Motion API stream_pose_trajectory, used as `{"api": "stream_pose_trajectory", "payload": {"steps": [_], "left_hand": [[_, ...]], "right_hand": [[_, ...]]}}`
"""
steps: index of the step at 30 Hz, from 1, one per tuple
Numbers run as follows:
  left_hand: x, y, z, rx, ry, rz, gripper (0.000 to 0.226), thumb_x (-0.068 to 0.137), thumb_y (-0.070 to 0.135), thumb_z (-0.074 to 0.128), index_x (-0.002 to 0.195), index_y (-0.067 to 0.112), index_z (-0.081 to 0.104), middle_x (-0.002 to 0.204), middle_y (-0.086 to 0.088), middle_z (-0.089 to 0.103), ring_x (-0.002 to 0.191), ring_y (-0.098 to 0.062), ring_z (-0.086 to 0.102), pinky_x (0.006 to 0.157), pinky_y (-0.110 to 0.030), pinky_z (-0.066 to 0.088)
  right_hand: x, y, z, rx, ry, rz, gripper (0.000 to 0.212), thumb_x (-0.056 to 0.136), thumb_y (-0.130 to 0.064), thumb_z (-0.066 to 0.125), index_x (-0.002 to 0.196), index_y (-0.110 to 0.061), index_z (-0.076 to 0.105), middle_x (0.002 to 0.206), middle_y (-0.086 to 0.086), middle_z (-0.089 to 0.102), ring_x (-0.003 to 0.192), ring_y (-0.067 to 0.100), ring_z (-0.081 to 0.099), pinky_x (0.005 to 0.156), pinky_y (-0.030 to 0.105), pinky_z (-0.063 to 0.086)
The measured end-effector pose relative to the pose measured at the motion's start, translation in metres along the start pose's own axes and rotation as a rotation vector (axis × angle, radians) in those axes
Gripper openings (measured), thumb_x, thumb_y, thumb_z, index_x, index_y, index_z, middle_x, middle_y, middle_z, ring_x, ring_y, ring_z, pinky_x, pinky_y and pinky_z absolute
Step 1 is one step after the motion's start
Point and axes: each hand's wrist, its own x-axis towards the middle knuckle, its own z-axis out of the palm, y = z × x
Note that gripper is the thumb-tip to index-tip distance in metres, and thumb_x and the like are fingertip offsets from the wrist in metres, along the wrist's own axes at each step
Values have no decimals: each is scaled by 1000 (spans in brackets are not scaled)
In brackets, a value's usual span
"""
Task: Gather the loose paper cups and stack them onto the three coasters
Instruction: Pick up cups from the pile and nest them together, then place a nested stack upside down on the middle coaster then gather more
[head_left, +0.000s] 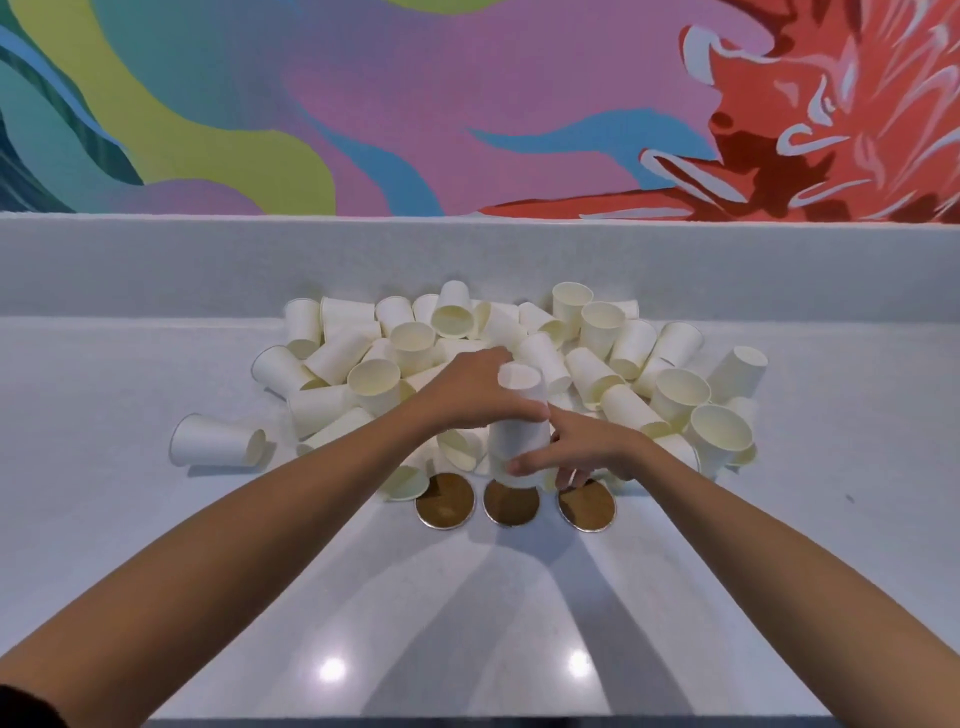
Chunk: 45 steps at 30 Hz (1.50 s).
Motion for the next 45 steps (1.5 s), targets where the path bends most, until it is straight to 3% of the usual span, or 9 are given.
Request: {"api": "stream_pose_trajectory", "payload": {"steps": [3, 6, 9, 15, 22, 26, 33, 42, 45], "left_hand": [[-10, -2, 12, -32, -74, -6, 51, 71, 48, 78, 106, 19, 54, 96, 4, 60, 84, -14, 60, 59, -26, 53], [-13, -4, 25, 21, -72, -25, 56, 71, 50, 77, 110, 17, 53, 99, -1, 62, 86, -20, 64, 67, -34, 57], [-9, -9, 34, 89, -62, -23, 58, 70, 53, 75, 109, 16, 54, 101, -1, 62, 89, -20, 61, 75, -39, 56], [-6, -16, 44, 188, -108, -25, 63, 72, 52, 73, 118, 15, 51, 111, -2, 59, 98, -19, 55, 82, -38, 52], [-7, -26, 47, 209, -133, -3, 56, 75, 48, 74, 112, 14, 49, 101, 0, 54, 89, -16, 49, 57, -23, 32], [-5, -29, 50, 241, -128, -3, 56, 74, 49, 74, 110, 14, 50, 100, 0, 54, 86, -16, 48, 54, -23, 28], [0, -31, 47, 243, -150, 9, 57, 74, 48, 74, 112, 13, 51, 104, -3, 56, 92, -18, 51, 65, -27, 36], [2, -32, 54, 281, -193, -11, 61, 74, 44, 75, 119, 13, 47, 112, -6, 57, 97, -21, 54, 67, -29, 37], [3, -31, 51, 259, -230, -15, 75, 69, 44, 80, 126, 15, 42, 117, -5, 56, 99, -20, 53, 71, -30, 42]], "right_hand": [[1, 10, 6, -36, -70, 43, 76, 69, -54, 77, 130, -39, 35, 105, -2, 61, 76, 16, 67, 72, 31, 58], [5, 21, 13, -62, -51, -2, 85, 62, -55, 80, 132, -41, 35, 121, -6, 57, 105, 20, 62, 91, 43, 55], [10, 30, 20, -83, 12, -75, 88, 65, -52, 80, 138, -38, 33, 132, -9, 53, 118, 18, 52, 102, 40, 45], [20, 41, 37, -123, 127, -110, 83, 69, -47, 79, 139, -29, 38, 131, -3, 55, 116, 19, 53, 97, 34, 46], [25, 46, 49, -142, 193, -119, 76, 66, -46, 80, 131, -26, 47, 122, -1, 63, 108, 20, 59, 92, 40, 51], [29, 46, 53, -155, 210, -118, 73, 66, -45, 80, 129, -24, 49, 120, 0, 64, 106, 21, 59, 90, 40, 51], [34, 43, 53, -165, 223, -109, 76, 63, -49, 79, 128, -24, 48, 119, 1, 64, 103, 21, 60, 89, 43, 52], [36, 47, 57, -162, 222, -117, 75, 62, -47, 81, 126, -25, 50, 118, -2, 64, 104, 20, 59, 90, 42, 52], [35, 46, 54, -196, 198, -107, 75, 63, -42, 82, 127, -23, 48, 116, -4, 62, 102, 18, 58, 89, 38, 51]]}}
